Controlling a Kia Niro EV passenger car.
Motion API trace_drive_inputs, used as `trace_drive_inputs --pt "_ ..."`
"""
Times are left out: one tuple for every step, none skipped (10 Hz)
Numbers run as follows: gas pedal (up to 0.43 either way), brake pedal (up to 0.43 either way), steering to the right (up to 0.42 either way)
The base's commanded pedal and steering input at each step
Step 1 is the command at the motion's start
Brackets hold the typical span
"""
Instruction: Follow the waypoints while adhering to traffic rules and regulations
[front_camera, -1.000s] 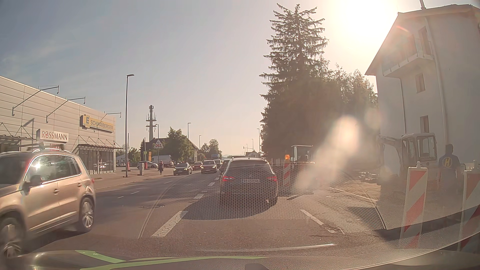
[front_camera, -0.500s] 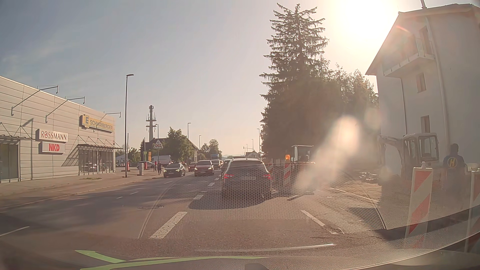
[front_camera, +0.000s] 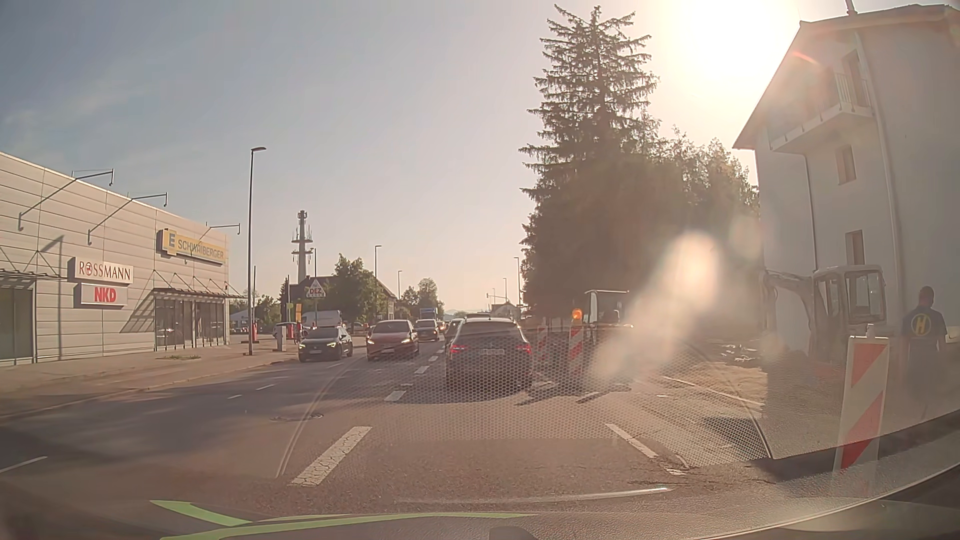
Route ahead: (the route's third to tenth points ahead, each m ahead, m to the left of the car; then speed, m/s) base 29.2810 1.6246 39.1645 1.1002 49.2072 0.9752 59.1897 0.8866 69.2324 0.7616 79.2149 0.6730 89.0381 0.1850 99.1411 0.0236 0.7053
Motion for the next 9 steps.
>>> trace_drive_inputs --pt "0.028 0.000 0.001" --pt "0.039 0.000 0.001" --pt "0.047 0.000 0.001" --pt "0.047 0.000 0.001" --pt "0.047 0.000 0.001" --pt "0.059 0.000 0.001" --pt "0.059 0.000 0.001" --pt "0.059 0.000 0.001" --pt "0.067 0.000 0.001"
